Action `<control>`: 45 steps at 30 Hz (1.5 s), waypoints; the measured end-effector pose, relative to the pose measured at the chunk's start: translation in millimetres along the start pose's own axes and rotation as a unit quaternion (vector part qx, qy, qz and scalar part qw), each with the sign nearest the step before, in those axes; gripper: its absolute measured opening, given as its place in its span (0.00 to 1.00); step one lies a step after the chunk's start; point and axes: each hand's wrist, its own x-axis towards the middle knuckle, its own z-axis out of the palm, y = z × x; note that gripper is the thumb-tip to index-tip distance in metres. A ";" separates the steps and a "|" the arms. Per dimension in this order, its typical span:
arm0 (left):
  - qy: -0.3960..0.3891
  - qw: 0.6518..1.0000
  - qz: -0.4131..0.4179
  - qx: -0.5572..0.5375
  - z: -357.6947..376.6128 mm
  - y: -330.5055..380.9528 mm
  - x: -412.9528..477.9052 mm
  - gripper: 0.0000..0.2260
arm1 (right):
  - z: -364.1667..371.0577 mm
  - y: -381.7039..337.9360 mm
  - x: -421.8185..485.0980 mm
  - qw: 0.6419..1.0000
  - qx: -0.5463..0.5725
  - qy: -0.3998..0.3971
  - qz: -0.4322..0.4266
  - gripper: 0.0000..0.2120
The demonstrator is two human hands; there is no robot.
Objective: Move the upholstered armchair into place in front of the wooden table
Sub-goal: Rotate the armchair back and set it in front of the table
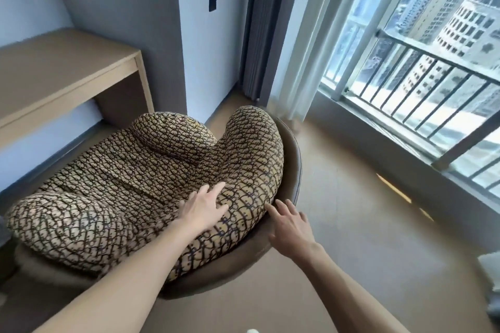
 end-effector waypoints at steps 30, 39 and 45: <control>0.178 0.929 -0.322 0.046 127.8 176.3 -2.5 0.38 | -49.0 197.2 252.7 0.836 -0.253 -0.084 -0.479 0.41; 0.224 0.846 -0.482 -0.037 166.3 205.6 -55.0 0.35 | -58.7 204.8 264.8 0.830 -0.214 -0.056 -0.512 0.35; 0.299 0.817 -0.493 -0.020 150.4 178.7 -60.7 0.32 | -54.2 205.5 270.5 0.848 0.047 0.062 -0.523 0.24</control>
